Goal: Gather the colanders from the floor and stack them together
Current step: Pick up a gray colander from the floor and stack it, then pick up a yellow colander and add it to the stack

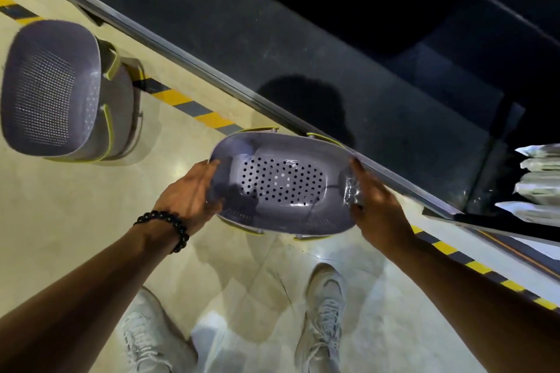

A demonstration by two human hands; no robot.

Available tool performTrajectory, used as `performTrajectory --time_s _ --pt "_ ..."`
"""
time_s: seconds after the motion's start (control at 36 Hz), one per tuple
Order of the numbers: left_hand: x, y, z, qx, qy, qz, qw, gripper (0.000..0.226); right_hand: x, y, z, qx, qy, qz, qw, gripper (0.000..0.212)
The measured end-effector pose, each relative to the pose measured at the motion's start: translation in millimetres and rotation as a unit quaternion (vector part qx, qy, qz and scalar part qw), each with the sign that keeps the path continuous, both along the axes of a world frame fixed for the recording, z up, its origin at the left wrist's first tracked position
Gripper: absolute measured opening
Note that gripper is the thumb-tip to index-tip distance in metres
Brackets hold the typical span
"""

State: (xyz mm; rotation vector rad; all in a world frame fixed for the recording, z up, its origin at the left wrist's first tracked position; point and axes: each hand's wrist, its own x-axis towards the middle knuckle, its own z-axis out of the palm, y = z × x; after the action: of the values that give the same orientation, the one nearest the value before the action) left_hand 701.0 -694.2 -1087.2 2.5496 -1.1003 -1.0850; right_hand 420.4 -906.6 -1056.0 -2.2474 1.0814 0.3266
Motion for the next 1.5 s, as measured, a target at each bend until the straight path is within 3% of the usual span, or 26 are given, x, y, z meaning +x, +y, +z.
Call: performTrajectory --time_s 0.08,0.22,0.33,0.44,0.53,0.58,0.67,0.81,0.89,0.97,1.08,1.19,1.31,1.5 --pt "-3.2 -3.3 -12.1 0.001 0.009 0.044 0.999 0.063 3.8 5.0 -10.9 0.0 -0.008 -0.023 1.0 0.077" --pt "2.4 -3.4 -27.2 -0.044 0.021 0.04 0.998 0.075 7.6 8.5 -18.8 0.051 -0.045 -0.081 0.994 0.062" --pt "8.8 -25.0 -33.7 -0.025 -0.027 0.022 0.999 0.046 4.9 14.0 -18.4 0.065 -0.088 -0.132 0.985 0.062" --pt "15.7 -58.8 -36.3 -0.065 -0.027 -0.028 0.997 0.066 -8.8 15.0 -29.1 0.05 -0.096 -0.202 0.973 0.039" --pt "15.6 -84.2 -39.8 -0.069 -0.013 0.005 0.998 0.059 -16.6 18.5 -33.9 0.037 -0.1 -0.246 0.963 0.048" --pt "12.9 -94.6 -39.3 -0.052 -0.01 -0.009 0.999 0.053 -20.7 17.7 -39.8 0.031 -0.091 -0.242 0.965 0.039" --pt "5.8 -89.3 -33.7 -0.052 0.02 0.023 0.998 0.059 -23.2 11.2 -42.5 0.043 -0.044 -0.214 0.975 0.027" --pt "-8.7 -61.9 -9.5 -0.012 0.011 0.025 1.0 0.069 -1.3 10.6 -2.4 -0.055 0.034 -0.081 0.995 0.065" --pt "-4.3 -46.5 20.8 -0.006 -0.036 -0.014 0.999 0.065 24.0 18.8 30.5 -0.132 0.097 0.021 0.986 0.063" --pt "11.4 -30.3 58.5 -0.032 -0.109 -0.059 0.992 0.066 66.6 22.4 65.2 -0.097 0.033 0.006 0.995 0.078" --pt "54.4 -12.5 113.3 -0.028 -0.177 -0.077 0.981 0.065 141.7 27.4 115.6 -0.127 -0.008 0.118 0.985 0.077" --pt "108.1 15.7 183.2 -0.066 -0.227 -0.051 0.97 0.064 218.9 47.6 175.3 -0.183 -0.025 0.185 0.965 0.075" --pt "162.0 54.4 256.0 -0.045 -0.269 -0.008 0.962 0.062 293.4 77.2 239.6 -0.18 -0.014 0.231 0.956 0.083" --pt "248.6 164.4 383.6 -0.045 -0.318 0.073 0.944 0.068 408.6 146.0 369.4 -0.2 -0.075 0.308 0.927 0.081"
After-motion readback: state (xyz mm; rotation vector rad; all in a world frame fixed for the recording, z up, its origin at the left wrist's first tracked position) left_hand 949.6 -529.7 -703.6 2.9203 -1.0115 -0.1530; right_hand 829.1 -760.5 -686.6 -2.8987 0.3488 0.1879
